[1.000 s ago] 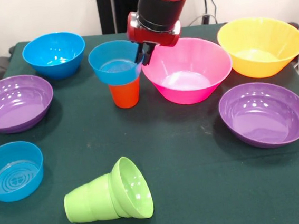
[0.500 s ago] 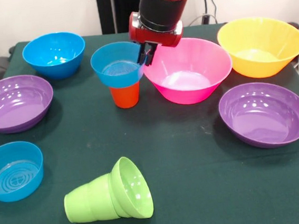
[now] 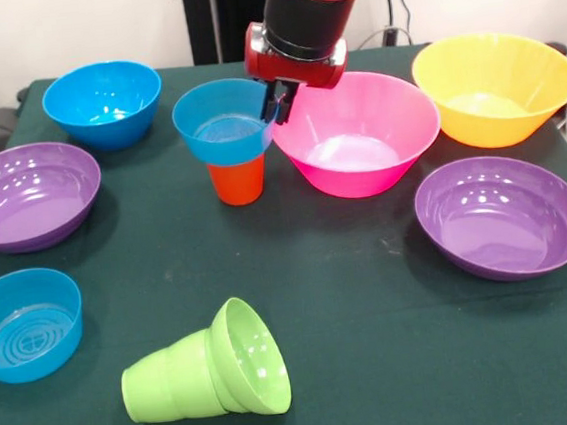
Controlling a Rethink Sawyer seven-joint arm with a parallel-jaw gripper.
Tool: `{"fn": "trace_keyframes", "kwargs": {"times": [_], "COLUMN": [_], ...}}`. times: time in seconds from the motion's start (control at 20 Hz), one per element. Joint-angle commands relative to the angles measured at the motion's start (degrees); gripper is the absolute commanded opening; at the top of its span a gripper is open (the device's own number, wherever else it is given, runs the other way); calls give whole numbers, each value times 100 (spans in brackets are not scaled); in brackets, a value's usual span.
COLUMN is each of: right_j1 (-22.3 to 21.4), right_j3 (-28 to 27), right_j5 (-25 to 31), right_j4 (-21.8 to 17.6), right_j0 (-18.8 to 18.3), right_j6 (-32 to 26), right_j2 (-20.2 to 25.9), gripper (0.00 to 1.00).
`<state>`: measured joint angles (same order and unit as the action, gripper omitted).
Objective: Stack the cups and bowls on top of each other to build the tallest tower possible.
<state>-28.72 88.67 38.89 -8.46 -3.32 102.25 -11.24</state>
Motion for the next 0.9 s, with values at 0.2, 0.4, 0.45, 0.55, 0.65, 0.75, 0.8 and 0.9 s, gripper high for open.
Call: {"fn": "trace_keyframes", "kwargs": {"times": [0.2,0.4,0.45,0.55,0.65,0.75,0.8,0.9], "right_j1": [163,169,169,161,148,159,162,157], "right_j3": [243,221,219,239,271,245,241,261], "right_j5": [-408,-355,-351,-349,-364,-334,-324,-341], "right_j4": [87,105,104,106,109,117,119,118], "right_j0": [-75,-71,-71,-67,-73,-70,-74,-85], "right_j6": [698,697,695,704,706,703,697,686], "right_j2": [484,490,489,484,486,491,495,504], "gripper": [0,100,100,100,100,100,100,100]}}
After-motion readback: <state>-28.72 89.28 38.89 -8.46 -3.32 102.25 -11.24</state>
